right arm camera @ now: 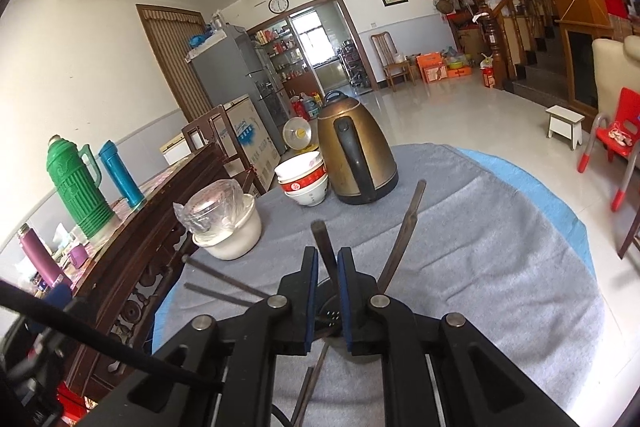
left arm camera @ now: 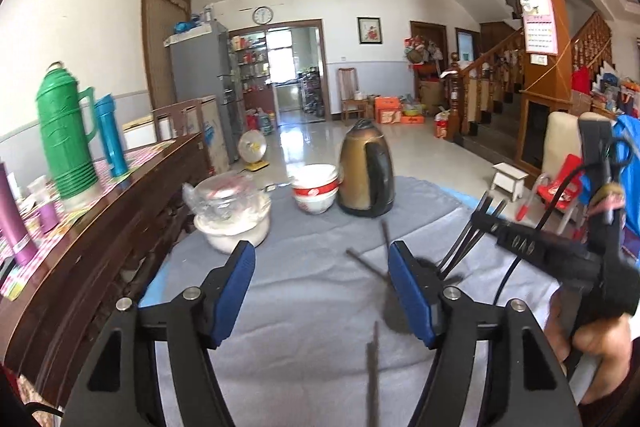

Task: Organize utensils
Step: 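Open the left gripper over the cup while the right gripper releases its chopstick into it, then move both open grippers back down to the last chopsticks on the cloth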

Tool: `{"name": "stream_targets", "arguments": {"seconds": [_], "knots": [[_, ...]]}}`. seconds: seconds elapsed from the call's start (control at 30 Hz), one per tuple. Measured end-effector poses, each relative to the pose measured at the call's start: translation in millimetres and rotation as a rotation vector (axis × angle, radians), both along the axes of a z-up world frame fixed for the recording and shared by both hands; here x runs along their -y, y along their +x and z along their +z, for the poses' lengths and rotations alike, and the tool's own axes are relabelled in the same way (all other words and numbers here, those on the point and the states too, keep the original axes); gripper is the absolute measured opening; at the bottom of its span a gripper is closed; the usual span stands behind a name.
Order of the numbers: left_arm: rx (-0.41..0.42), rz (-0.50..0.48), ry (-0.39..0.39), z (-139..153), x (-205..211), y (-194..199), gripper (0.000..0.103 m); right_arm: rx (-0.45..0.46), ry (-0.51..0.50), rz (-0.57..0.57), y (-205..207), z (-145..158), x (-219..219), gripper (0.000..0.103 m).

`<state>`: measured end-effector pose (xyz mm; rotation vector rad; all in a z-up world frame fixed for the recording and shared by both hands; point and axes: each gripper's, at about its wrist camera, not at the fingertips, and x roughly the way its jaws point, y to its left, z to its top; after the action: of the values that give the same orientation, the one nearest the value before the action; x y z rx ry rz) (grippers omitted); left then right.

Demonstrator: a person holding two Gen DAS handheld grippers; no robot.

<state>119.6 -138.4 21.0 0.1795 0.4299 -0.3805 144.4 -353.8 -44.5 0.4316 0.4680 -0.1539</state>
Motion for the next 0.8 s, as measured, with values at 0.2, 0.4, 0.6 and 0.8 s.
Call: {"name": "stream_targets", "arguments": {"seconds": [0.2, 0.4, 0.6, 0.8], "knots": [[-0.092, 0.032, -0.02, -20, -21, 1, 0.07, 0.002, 0.021, -0.004, -3, -1, -6, 0.013], [-0.14, 0.055, -0.036, -33, -36, 1, 0.07, 0.056, 0.012, -0.013, -14, 5, -12, 0.06], [-0.174, 0.071, -0.036, -43, -46, 3, 0.07, 0.134, 0.0, -0.018, -30, 17, -15, 0.06], [-0.21, 0.087, -0.014, -54, -50, 6, 0.072, 0.229, 0.005, 0.0, -52, 24, -19, 0.06]]}}
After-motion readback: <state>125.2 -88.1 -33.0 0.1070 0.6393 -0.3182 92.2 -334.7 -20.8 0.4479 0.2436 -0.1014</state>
